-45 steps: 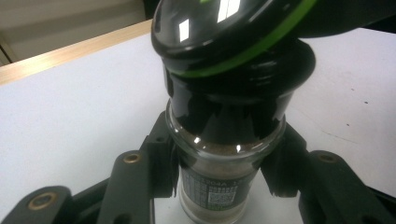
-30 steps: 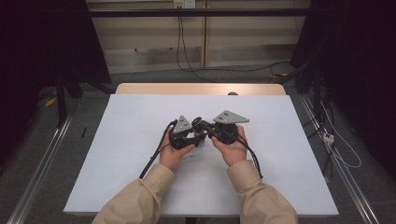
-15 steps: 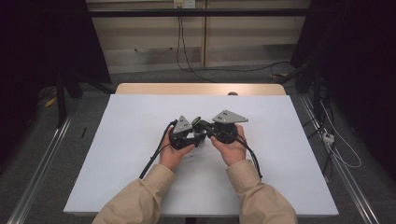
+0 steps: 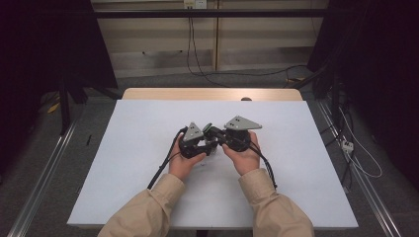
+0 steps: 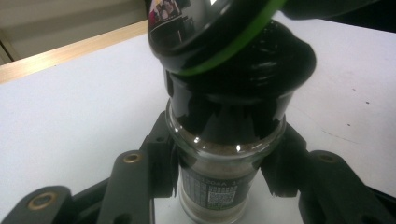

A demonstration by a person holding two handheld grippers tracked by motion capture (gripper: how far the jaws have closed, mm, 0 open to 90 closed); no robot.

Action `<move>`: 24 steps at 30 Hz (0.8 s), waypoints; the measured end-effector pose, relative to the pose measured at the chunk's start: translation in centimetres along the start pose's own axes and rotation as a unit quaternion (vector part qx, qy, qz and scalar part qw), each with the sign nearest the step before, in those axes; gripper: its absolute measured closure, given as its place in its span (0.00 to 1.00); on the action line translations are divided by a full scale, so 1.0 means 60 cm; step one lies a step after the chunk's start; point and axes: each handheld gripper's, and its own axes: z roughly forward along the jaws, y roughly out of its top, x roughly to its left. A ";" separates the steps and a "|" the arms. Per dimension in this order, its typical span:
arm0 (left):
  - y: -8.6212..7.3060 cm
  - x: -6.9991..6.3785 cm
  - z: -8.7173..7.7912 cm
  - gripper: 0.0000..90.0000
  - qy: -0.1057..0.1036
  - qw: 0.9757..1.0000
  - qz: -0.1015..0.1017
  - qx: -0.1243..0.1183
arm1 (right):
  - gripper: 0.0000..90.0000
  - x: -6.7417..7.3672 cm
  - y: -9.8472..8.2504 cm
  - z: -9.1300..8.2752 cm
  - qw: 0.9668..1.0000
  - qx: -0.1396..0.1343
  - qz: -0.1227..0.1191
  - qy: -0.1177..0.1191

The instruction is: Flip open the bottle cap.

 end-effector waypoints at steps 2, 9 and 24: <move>0.000 0.000 0.000 0.60 0.000 1.000 -0.001 0.000 | 1.00 -0.001 0.000 0.000 1.000 -0.001 0.000 0.001; 0.000 0.000 0.000 0.60 0.001 1.000 0.002 0.000 | 1.00 0.001 0.004 0.002 1.000 0.001 -0.004 0.001; 0.000 -0.001 0.000 0.60 0.002 1.000 0.004 -0.001 | 1.00 0.004 0.008 0.006 1.000 -0.006 -0.005 0.004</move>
